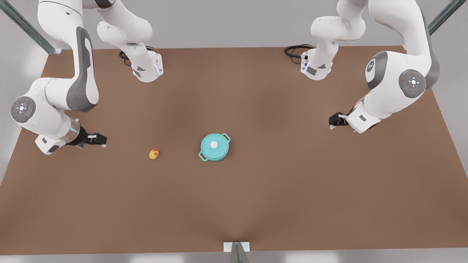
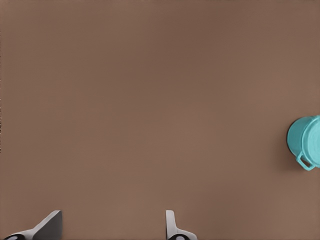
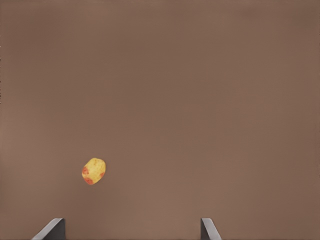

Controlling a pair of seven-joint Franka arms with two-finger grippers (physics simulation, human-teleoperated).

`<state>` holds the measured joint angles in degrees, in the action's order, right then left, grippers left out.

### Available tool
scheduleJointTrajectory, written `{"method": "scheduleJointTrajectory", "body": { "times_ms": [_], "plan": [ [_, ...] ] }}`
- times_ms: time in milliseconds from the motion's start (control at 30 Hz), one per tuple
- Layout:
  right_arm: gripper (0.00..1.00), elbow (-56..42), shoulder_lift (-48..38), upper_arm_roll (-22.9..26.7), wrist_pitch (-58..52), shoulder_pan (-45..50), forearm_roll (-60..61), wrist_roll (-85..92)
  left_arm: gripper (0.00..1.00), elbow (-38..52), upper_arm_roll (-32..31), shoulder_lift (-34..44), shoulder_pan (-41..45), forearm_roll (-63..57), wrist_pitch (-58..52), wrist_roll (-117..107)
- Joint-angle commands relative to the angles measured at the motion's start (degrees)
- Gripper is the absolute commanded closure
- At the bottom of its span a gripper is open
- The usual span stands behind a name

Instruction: Open the pot lid and put the potato into the pot

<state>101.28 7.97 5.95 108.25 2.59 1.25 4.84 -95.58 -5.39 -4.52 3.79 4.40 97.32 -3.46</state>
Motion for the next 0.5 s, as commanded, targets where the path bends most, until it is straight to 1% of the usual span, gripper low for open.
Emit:
{"method": "scheduleJointTrajectory", "body": {
  "times_ms": [0, 33, 67, 100, 133, 167, 200, 233, 267, 300, 333, 367, 400, 433, 467],
  "plan": [
    [0.00, -0.03, -0.06, -0.06, 6.35, -0.13, -0.02, 0.70, 0.00, -0.14, -0.15, 0.04, -1.24, -0.79, 3.32, -2.78],
    [0.00, 0.15, -0.06, -0.06, 6.27, -0.13, 0.67, -1.39, 0.00, 0.30, -0.06, -0.40, -0.89, -1.14, 3.32, -2.87],
    [0.00, 0.32, -0.15, -0.06, 6.27, -0.13, 3.23, -9.21, 0.00, 0.30, -0.15, -0.75, -0.53, -1.14, 3.06, -2.61],
    [0.00, 0.68, 0.46, -0.58, 6.35, 0.30, 3.14, -18.69, 0.00, -0.48, -0.32, -1.19, 0.34, -1.14, 2.79, -2.87],
    [0.00, 0.59, 1.25, -0.76, 6.44, 2.32, 2.27, -22.84, 0.00, -1.36, -0.67, -1.28, 2.18, -1.14, 2.88, -3.31],
    [0.00, 0.59, 1.61, -0.76, 6.44, 2.50, 1.56, -23.30, 0.00, -1.19, -1.20, -1.72, 10.35, -1.67, 3.49, -15.25],
    [0.00, 0.68, 1.61, -0.67, 7.23, 2.50, 1.56, -23.30, 0.00, -0.75, -1.46, -3.91, 17.73, -4.74, 3.50, -20.61],
    [0.00, 0.59, 1.96, -0.76, 7.15, 2.77, 1.82, -22.95, 0.00, -0.58, -1.46, -6.02, 23.27, -6.41, 4.02, -25.62],
    [0.00, 0.68, 1.96, -0.85, 7.06, 4.96, 1.65, -23.20, 0.00, 0.21, -1.46, -9.44, 29.77, -7.03, 7.53, -36.14],
    [0.00, 1.64, 1.70, -0.85, 6.62, 5.40, -0.10, -23.56, 0.00, 2.67, -1.46, -13.92, 34.43, -8.26, 8.59, -42.41],
    [0.00, 3.31, 1.26, -0.85, 6.88, 5.58, -0.20, -24.79, 0.00, 3.99, -1.46, -16.04, 37.25, -8.44, 10.60, -49.25],
    [0.00, 5.68, 0.82, -0.93, 8.02, 7.42, -0.11, -29.78, 0.00, 5.39, -1.38, -18.50, 39.28, -9.05, 13.86, -54.71],
    [0.00, 8.05, 0.21, -0.94, 10.30, 7.60, -0.11, -30.94, 0.00, 9.34, -1.38, -22.00, 40.07, -9.05, 13.78, -56.91],
    [0.00, 12.62, -1.73, -0.94, 14.08, 7.69, -0.11, -31.03, 0.00, 16.38, -1.38, -28.34, 41.74, -10.99, 13.60, -61.66],
    [0.00, 16.14, -2.61, -0.94, 16.98, 7.69, -0.11, -31.90, 0.00, 18.32, -1.38, -30.28, 41.92, -10.99, 13.60, -63.34]
  ]
}}
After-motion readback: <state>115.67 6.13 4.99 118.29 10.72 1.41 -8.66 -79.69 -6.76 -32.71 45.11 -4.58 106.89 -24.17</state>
